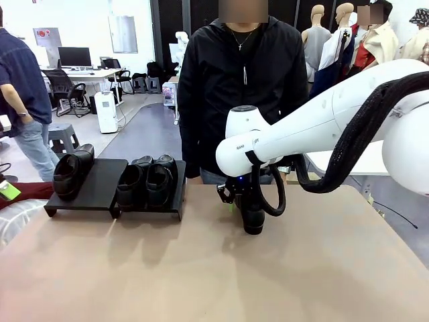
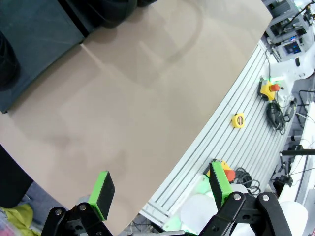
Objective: Organize the shoes by placing them on the stand.
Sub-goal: Pick up one Shoe and place it in the middle of the table.
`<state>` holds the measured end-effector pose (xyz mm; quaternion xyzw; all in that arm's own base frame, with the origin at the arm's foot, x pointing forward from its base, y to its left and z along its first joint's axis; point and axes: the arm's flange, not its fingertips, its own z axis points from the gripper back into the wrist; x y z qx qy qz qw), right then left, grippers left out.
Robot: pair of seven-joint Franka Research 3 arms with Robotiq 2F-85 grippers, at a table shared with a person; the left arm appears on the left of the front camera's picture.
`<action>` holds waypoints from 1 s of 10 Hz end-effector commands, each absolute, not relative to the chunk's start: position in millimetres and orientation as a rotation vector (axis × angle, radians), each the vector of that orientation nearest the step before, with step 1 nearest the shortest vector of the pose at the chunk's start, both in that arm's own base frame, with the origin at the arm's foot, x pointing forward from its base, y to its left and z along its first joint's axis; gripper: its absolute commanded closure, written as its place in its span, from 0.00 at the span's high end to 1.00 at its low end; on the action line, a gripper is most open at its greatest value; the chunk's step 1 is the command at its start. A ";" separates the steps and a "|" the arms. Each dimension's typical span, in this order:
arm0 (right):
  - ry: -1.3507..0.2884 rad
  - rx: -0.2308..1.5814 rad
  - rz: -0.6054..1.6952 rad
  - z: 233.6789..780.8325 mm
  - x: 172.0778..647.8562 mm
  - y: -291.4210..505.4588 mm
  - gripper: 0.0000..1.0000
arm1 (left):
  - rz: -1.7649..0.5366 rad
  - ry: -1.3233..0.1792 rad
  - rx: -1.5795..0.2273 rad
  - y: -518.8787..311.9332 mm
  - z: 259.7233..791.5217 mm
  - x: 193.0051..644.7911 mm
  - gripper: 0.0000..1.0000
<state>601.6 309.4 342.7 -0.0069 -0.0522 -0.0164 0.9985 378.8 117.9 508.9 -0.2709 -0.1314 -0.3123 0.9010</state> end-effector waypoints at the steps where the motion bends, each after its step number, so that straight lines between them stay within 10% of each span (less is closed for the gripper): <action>1: -0.118 -0.086 -0.087 351.8 601.0 311.8 0.00 | -0.633 -0.277 -0.550 116.8 508.0 376.7 1.00; 7: -0.102 -0.158 -0.119 412.5 562.2 280.9 0.00 | -0.633 -0.277 -0.550 116.8 508.0 376.7 1.00; 10: -0.041 -0.215 -0.117 491.8 417.0 269.3 0.00 | -0.633 -0.277 -0.550 116.8 508.0 376.7 1.00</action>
